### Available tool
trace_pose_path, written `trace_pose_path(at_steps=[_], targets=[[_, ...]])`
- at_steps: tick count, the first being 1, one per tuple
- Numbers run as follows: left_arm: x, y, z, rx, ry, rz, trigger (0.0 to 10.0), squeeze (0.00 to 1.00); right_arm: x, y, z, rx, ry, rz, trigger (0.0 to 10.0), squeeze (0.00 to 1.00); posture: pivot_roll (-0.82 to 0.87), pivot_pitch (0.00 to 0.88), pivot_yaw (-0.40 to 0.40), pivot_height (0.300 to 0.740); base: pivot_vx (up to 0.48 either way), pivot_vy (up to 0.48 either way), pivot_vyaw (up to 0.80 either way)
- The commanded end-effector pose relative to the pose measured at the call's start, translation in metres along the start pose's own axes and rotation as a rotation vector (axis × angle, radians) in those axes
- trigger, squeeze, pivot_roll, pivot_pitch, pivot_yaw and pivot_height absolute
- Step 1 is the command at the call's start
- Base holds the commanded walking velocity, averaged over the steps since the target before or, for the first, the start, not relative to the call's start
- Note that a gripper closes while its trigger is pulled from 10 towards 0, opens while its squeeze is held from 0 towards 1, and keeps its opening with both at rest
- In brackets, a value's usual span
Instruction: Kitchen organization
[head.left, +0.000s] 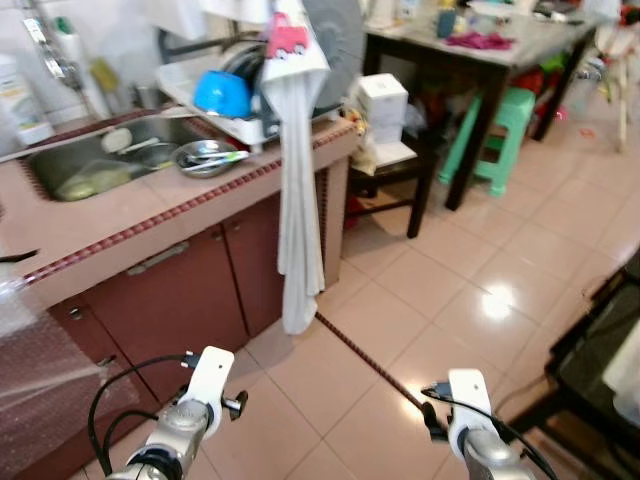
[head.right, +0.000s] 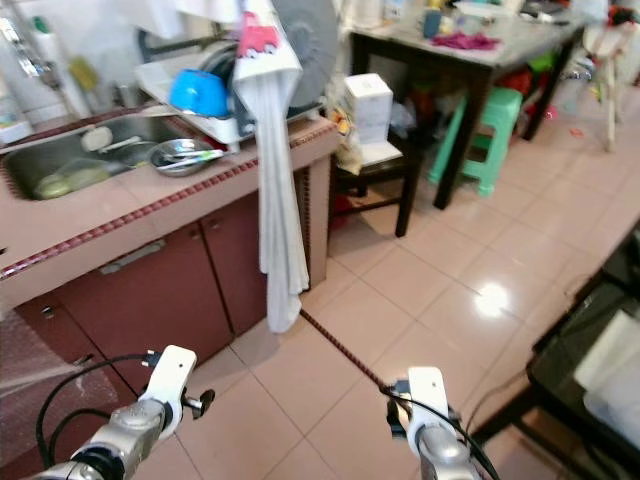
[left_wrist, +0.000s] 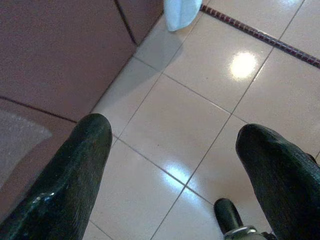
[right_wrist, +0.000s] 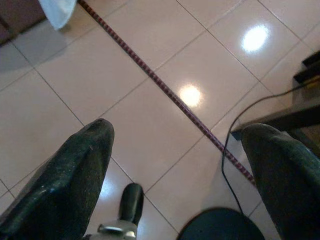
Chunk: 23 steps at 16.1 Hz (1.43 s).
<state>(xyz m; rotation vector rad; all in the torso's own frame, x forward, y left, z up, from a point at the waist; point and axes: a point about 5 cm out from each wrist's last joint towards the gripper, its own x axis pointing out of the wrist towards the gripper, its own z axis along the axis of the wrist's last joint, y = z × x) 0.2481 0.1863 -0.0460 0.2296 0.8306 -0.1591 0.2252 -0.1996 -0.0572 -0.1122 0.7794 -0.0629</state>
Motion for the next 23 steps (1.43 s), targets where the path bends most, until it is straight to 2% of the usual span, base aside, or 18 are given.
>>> trace_pose_path(at_steps=[1,4,8,10,11,13,16,23], targets=[[0.0,0.003,0.001,0.012,-0.002,0.008,10.0,0.0,-0.001,-0.001,-0.005,-0.016,0.012,-0.002,10.0,0.0,-0.03,0.0,0.055,0.74,0.0,0.0,0.0],[0.0,0.003,0.001,0.021,-0.006,0.004,10.0,0.0,-0.005,-0.005,-0.02,-0.076,0.055,-0.003,10.0,0.0,-0.03,0.0,0.057,0.74,0.0,0.0,0.0],[-0.001,0.003,0.0,0.025,-0.001,0.001,10.0,0.0,-0.007,-0.004,-0.027,-0.127,0.075,0.02,10.0,0.0,-0.03,0.0,0.061,0.74,0.0,0.0,0.0],[-0.002,0.006,-0.007,0.044,0.03,0.035,10.0,0.0,-0.009,-0.001,-0.033,-0.081,0.111,0.045,10.0,0.0,-0.03,0.0,0.062,0.74,0.0,0.0,0.0],[-0.003,0.01,-0.016,0.053,0.065,0.062,10.0,0.0,-0.009,0.001,-0.038,0.007,0.141,0.037,10.0,0.0,-0.02,0.0,0.061,0.74,0.0,0.0,0.0],[-0.005,0.012,-0.024,0.017,0.098,0.067,10.0,0.0,-0.01,0.001,-0.041,0.069,0.157,0.022,10.0,0.0,-0.02,0.0,0.063,0.74,0.0,0.0,0.0],[-0.006,0.014,-0.03,-0.043,0.122,0.08,10.0,0.0,-0.011,0.002,-0.044,0.069,0.18,0.036,10.0,0.0,-0.02,0.0,0.066,0.74,0.0,0.0,0.0],[-0.007,0.014,-0.032,-0.048,0.125,0.089,10.0,0.0,-0.013,0.006,-0.049,0.055,0.195,0.057,10.0,0.0,-0.02,0.0,0.068,0.74,0.0,0.0,0.0]])
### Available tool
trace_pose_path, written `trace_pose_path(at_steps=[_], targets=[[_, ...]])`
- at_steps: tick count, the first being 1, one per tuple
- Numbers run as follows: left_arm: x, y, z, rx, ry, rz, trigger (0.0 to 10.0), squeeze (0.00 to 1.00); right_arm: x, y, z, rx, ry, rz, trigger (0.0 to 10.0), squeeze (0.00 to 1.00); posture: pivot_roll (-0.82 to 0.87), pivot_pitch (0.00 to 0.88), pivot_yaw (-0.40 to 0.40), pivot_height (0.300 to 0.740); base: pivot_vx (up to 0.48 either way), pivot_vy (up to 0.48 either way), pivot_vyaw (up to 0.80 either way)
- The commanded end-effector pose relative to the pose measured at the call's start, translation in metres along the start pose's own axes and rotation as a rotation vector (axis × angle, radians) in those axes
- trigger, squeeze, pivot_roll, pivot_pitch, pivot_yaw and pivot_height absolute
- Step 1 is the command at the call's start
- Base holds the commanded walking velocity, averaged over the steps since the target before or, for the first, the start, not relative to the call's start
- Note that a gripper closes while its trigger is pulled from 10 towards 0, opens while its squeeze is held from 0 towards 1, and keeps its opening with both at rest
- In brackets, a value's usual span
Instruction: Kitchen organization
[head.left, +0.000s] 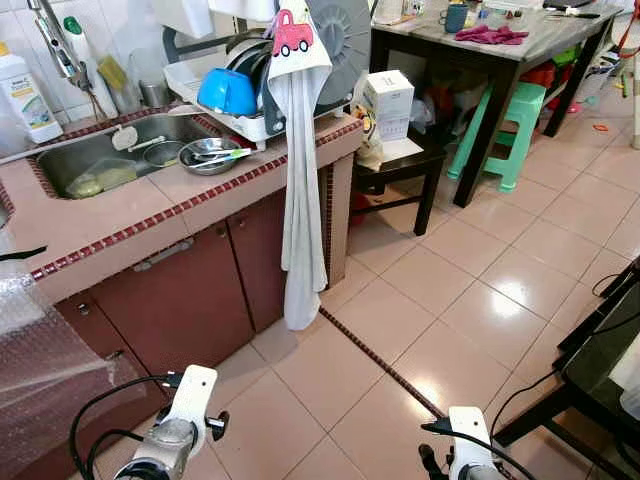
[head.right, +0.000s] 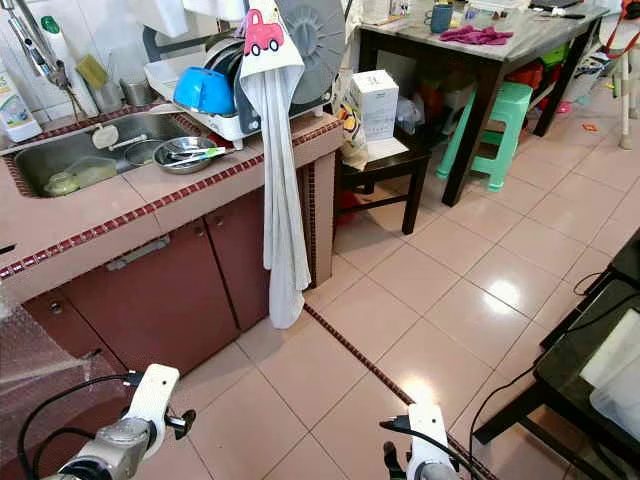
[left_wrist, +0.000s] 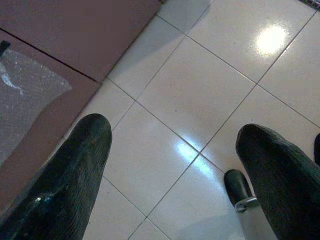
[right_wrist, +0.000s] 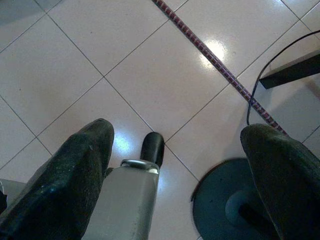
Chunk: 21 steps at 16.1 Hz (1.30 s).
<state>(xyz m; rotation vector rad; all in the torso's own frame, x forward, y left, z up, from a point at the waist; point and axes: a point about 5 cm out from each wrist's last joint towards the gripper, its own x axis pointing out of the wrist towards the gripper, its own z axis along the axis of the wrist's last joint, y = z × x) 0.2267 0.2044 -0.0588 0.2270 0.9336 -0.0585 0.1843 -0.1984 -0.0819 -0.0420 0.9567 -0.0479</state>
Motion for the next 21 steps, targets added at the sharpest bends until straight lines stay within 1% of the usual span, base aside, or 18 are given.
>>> trace_pose_path(at_steps=[1,21], targets=[[-0.0006,0.0042,-0.0035,-0.003,0.015,0.017,10.0,0.0,-0.0001,0.002,-0.0028,-0.002,0.018,0.011,10.0,0.0,-0.02,0.0,0.069,0.74,0.0,0.0,0.0],[-0.0007,0.0053,-0.0034,-0.005,0.016,0.016,10.0,0.0,-0.0002,0.0022,-0.0039,-0.023,0.025,0.012,10.0,0.0,-0.02,0.0,0.072,0.74,0.0,0.0,0.0]])
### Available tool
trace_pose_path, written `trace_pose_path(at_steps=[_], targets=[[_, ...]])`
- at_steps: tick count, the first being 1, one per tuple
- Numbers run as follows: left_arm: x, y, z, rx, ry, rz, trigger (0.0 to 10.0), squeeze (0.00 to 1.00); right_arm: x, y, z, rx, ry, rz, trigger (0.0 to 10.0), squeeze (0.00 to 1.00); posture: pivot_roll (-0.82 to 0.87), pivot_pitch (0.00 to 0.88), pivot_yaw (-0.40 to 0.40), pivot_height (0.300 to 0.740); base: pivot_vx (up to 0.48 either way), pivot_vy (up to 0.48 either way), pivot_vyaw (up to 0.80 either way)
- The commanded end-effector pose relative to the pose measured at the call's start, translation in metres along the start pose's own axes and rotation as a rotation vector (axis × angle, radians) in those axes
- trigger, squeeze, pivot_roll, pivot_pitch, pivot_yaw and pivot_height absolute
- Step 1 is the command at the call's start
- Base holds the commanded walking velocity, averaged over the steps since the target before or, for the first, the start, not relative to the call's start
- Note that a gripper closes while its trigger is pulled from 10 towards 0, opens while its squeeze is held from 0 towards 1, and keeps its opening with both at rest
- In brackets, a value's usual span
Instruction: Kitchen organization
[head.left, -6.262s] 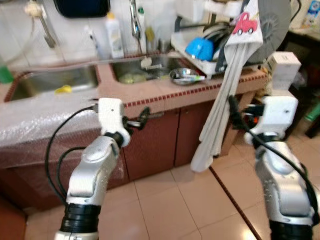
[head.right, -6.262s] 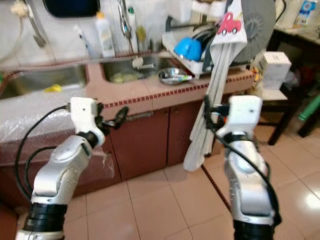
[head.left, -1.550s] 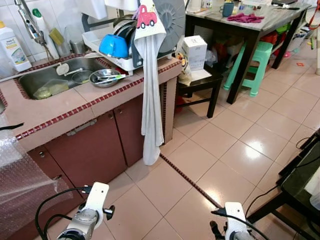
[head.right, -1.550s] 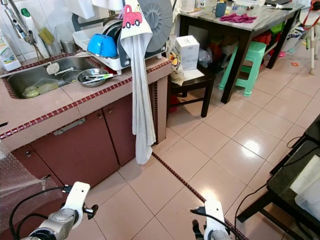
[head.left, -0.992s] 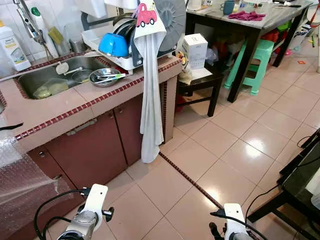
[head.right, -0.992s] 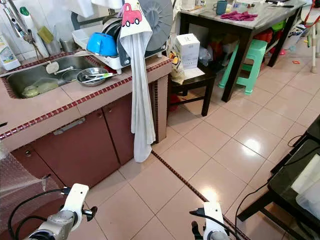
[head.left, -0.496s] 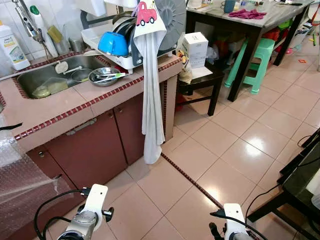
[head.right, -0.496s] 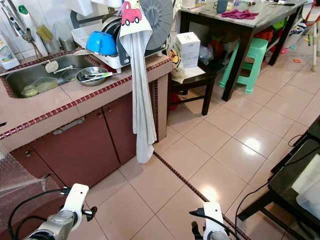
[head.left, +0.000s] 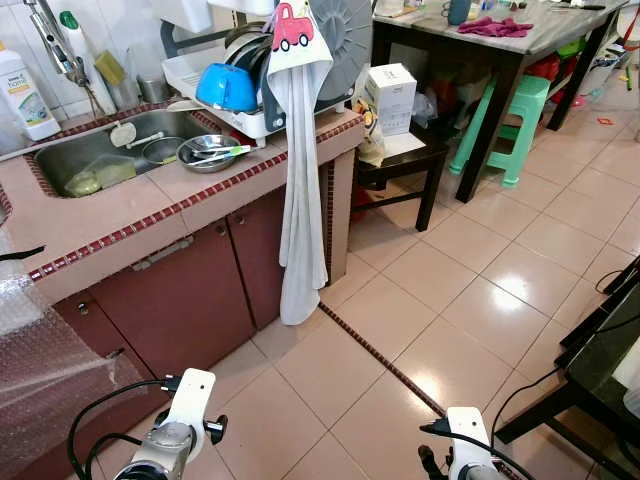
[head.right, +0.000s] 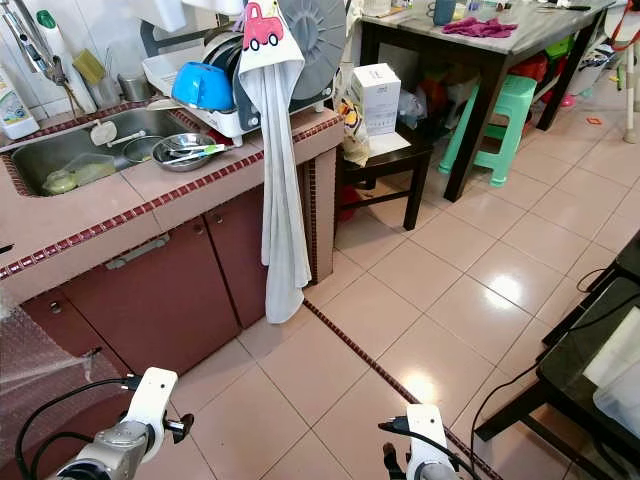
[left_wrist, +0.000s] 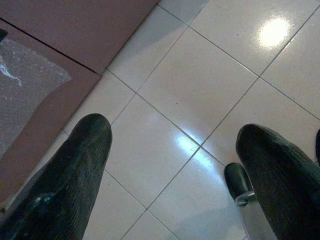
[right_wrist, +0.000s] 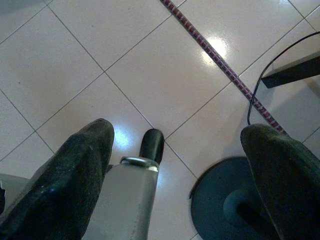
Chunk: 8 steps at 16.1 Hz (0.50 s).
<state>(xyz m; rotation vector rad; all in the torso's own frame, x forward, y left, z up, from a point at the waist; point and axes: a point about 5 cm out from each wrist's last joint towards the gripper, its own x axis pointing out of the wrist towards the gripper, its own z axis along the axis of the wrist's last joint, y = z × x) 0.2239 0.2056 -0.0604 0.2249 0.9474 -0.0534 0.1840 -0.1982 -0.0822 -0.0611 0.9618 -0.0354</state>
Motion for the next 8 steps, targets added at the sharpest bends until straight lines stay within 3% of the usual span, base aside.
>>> trace_pose_path(at_steps=[1,8], targets=[[-0.0004,0.0047,-0.0001,-0.001,0.003,0.014,10.0,0.0,-0.0002,0.002,-0.0035,-0.002,0.02,0.01,10.0,0.0,-0.02,0.0,0.072,0.74,0.0,0.0,0.0],[-0.0005,0.0043,-0.0011,-0.005,0.005,0.013,10.0,0.0,-0.0003,0.0023,-0.0051,-0.018,0.033,0.017,10.0,0.0,-0.02,0.0,0.069,0.74,0.0,0.0,0.0]])
